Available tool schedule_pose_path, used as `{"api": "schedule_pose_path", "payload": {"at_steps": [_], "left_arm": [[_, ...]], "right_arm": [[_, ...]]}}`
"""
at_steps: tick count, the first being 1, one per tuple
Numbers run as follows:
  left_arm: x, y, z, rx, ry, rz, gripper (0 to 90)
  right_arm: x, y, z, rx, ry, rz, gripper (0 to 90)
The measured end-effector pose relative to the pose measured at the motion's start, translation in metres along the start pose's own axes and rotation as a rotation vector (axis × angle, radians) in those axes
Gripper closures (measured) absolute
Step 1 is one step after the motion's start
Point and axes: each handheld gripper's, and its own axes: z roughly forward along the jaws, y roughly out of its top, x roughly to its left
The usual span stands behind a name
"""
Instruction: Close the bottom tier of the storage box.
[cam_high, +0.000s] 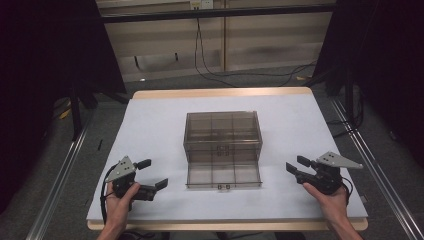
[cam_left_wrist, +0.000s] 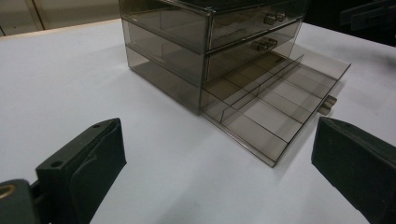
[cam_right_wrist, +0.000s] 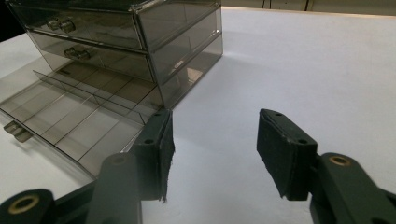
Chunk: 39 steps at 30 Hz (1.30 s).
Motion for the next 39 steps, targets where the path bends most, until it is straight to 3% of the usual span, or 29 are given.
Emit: {"api": "schedule_pose_path", "payload": {"at_steps": [10, 11, 16, 17, 20, 21, 22, 27, 29, 39], "left_arm": [[0.000, -0.002, -0.002, 0.004, 0.003, -0.002, 2.8], [-0.001, -0.002, -0.003, 0.005, 0.011, -0.006, 2.8], [0.000, -0.002, -0.002, 0.007, 0.005, -0.002, 2.8], [0.000, -0.002, -0.002, 0.004, 0.002, 0.003, 2.8], [0.000, -0.001, -0.002, 0.000, 0.001, -0.003, 2.8], [0.000, -0.002, -0.003, -0.001, 0.002, -0.006, 2.8], [-0.001, -0.001, -0.004, 0.010, 0.022, 0.005, 2.8], [-0.001, -0.002, -0.005, -0.003, 0.001, 0.012, 2.8], [-0.002, -0.003, -0.006, 0.002, 0.021, 0.001, 2.8], [-0.001, -0.003, -0.006, 0.003, 0.016, 0.003, 2.8]], "right_arm": [[0.006, 0.001, 0.002, 0.016, 0.056, -0.018, 59.1], [0.008, 0.001, 0.003, 0.022, 0.069, -0.020, 64.1], [0.011, 0.001, 0.004, 0.026, 0.098, -0.030, 72.8], [0.012, 0.001, 0.004, 0.038, 0.129, -0.038, 77.8], [0.015, 0.001, 0.004, 0.046, 0.149, -0.046, 84.4], [0.016, 0.002, 0.003, 0.046, 0.182, -0.051, 89.6], [0.017, 0.002, 0.003, 0.046, 0.188, -0.051, 90.0], [0.021, 0.004, 0.004, 0.054, 0.239, -0.056, 90.0], [0.024, 0.004, 0.004, 0.056, 0.258, -0.059, 90.0], [0.040, 0.006, 0.006, 0.076, 0.312, -0.100, 90.0]]}}
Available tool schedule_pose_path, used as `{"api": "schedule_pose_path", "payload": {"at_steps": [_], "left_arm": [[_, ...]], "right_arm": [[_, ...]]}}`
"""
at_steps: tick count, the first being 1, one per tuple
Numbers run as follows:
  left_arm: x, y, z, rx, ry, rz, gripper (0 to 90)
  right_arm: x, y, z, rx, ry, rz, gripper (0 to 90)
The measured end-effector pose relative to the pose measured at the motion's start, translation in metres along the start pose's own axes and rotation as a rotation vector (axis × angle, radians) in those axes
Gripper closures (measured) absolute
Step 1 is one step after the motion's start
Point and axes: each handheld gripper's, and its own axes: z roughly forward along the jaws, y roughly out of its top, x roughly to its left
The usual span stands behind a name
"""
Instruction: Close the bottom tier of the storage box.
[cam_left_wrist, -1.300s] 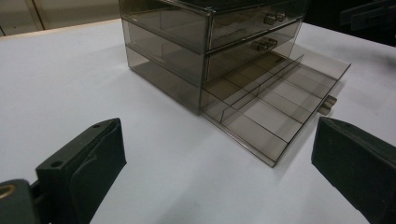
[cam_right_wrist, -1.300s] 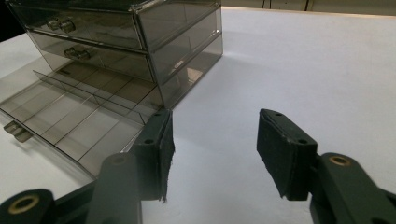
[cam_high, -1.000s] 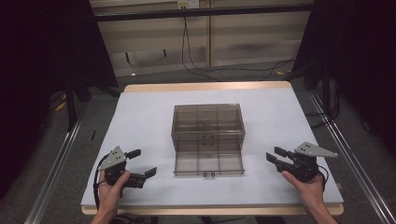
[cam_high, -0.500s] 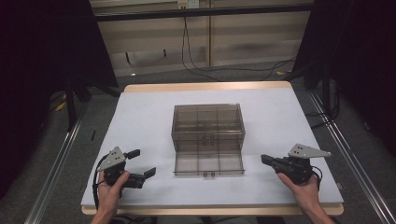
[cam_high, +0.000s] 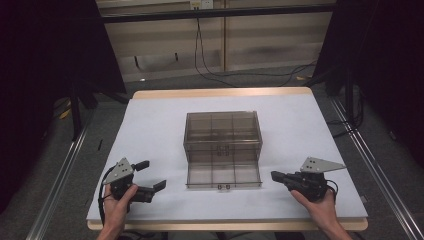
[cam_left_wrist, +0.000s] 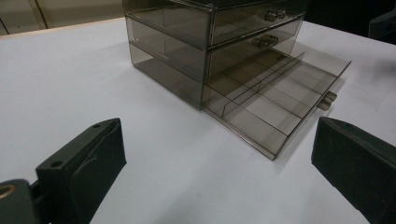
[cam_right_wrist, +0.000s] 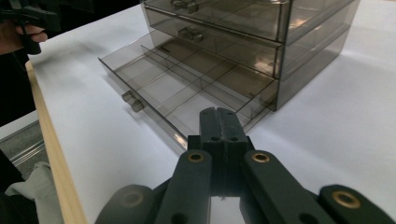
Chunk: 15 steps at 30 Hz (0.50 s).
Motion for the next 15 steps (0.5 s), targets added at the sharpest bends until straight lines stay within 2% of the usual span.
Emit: {"api": "schedule_pose_path", "payload": {"at_steps": [2, 6, 7, 9, 15], "left_arm": [[-0.0007, 0.0000, -0.0007, 0.002, 0.006, 0.000, 2.8], [0.0001, -0.0007, -0.0008, -0.001, -0.008, 0.002, 2.8], [0.0000, -0.0005, -0.0014, 0.004, 0.005, 0.004, 2.8], [0.0000, -0.0006, -0.0014, 0.002, 0.006, 0.003, 2.8], [0.0000, -0.0007, -0.0015, -0.007, -0.004, -0.003, 2.8]], "right_arm": [[0.0016, 0.0007, 0.0015, 0.003, 0.012, -0.003, 90.0], [0.0032, 0.0011, 0.0031, 0.007, 0.024, -0.007, 90.0], [0.0039, 0.0014, 0.0036, 0.006, 0.024, -0.005, 90.0], [0.0042, 0.0015, 0.0040, 0.008, 0.030, -0.009, 90.0], [0.0091, 0.0027, 0.0084, 0.016, 0.049, -0.022, 90.0]]}}
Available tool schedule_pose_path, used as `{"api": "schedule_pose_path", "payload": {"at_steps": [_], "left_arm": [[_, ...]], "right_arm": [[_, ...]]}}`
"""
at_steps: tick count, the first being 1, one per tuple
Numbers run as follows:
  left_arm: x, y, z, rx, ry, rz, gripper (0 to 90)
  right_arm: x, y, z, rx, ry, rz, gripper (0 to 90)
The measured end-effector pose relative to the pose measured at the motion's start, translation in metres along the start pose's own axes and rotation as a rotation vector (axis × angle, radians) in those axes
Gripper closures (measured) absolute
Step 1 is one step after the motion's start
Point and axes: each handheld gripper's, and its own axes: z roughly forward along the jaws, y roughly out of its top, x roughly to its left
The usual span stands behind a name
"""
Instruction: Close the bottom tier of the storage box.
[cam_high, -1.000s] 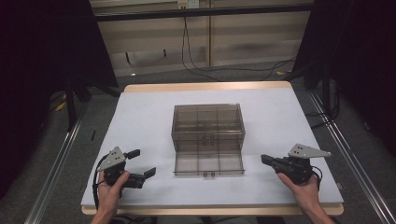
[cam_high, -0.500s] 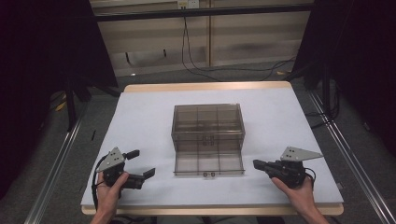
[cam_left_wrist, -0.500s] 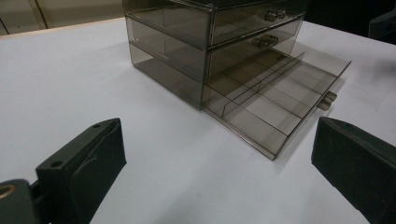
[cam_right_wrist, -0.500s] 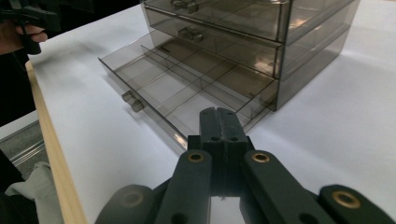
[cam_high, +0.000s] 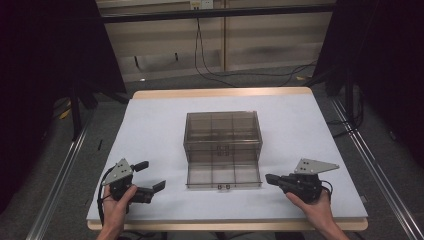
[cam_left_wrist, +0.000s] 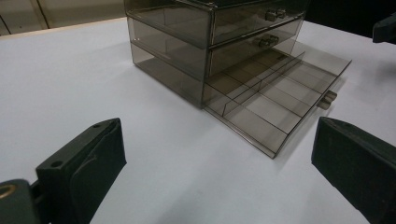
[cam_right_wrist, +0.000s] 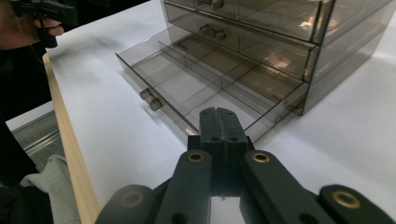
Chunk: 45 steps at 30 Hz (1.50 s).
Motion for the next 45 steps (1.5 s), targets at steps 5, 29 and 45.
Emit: {"api": "schedule_pose_path", "payload": {"at_steps": [5, 29, 45], "left_arm": [[0.000, 0.001, 0.002, 0.008, 0.005, 0.003, 2.8], [0.000, 0.001, 0.003, 0.006, -0.006, 0.006, 2.8], [0.000, 0.002, 0.003, 0.002, -0.009, 0.002, 2.8]], "right_arm": [[0.005, 0.000, 0.004, 0.018, 0.013, -0.011, 90.0], [0.025, 0.004, 0.029, 0.061, 0.077, -0.037, 90.0], [0.038, 0.008, 0.051, 0.088, 0.125, -0.055, 90.0]]}}
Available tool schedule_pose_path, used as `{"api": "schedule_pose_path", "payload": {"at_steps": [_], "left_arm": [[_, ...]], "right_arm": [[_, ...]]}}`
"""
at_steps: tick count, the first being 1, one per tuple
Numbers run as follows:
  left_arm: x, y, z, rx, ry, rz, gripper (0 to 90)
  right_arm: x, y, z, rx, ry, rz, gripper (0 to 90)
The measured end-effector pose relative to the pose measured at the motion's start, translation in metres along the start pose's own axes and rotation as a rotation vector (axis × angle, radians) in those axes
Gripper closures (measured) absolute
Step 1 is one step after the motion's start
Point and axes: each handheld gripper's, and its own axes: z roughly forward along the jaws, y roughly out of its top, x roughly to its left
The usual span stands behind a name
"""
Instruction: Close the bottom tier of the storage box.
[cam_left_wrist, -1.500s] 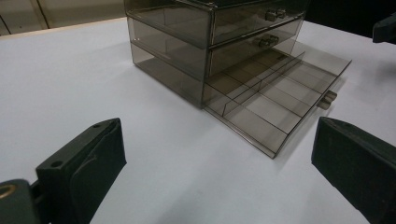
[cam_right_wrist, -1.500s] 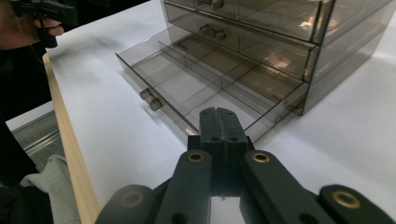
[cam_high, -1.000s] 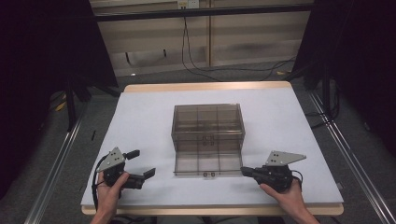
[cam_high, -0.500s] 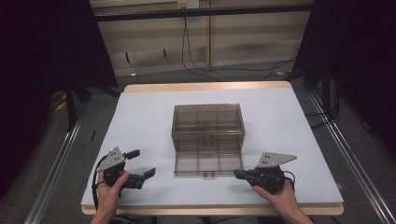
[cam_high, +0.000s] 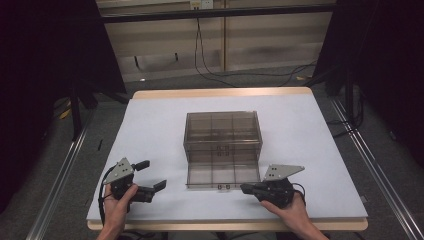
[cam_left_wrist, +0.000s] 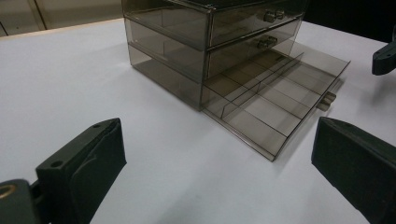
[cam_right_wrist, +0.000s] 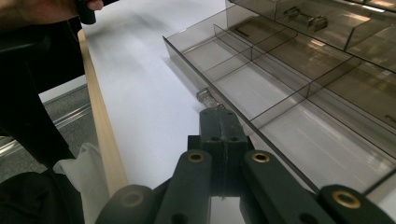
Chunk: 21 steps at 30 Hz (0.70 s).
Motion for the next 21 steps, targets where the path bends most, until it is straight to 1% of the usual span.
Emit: {"api": "schedule_pose_path", "payload": {"at_steps": [10, 11, 16, 18, 19, 20, 21], "left_arm": [[0.000, 0.000, 0.000, 0.000, -0.001, -0.001, 2.8], [0.000, 0.000, 0.000, -0.003, -0.004, 0.000, 2.8], [0.000, 0.000, 0.000, -0.004, -0.005, -0.002, 2.8], [0.001, 0.000, 0.000, -0.004, -0.004, 0.004, 2.8], [0.000, 0.000, 0.000, 0.011, 0.013, 0.008, 2.8], [0.000, 0.000, 0.000, 0.011, 0.013, 0.008, 2.8], [0.000, 0.000, 0.001, 0.000, -0.010, 0.005, 2.8]], "right_arm": [[0.002, 0.004, 0.009, 0.006, 0.018, -0.003, 90.0], [0.003, 0.005, 0.013, 0.012, 0.027, -0.008, 90.0], [0.003, 0.008, 0.018, 0.019, 0.040, 0.000, 90.0], [0.002, 0.009, 0.019, 0.019, 0.041, 0.002, 90.0], [0.002, 0.012, 0.022, 0.017, 0.047, 0.003, 90.0], [0.002, 0.012, 0.023, 0.020, 0.050, 0.009, 90.0], [0.002, 0.012, 0.023, 0.020, 0.050, 0.009, 90.0]]}}
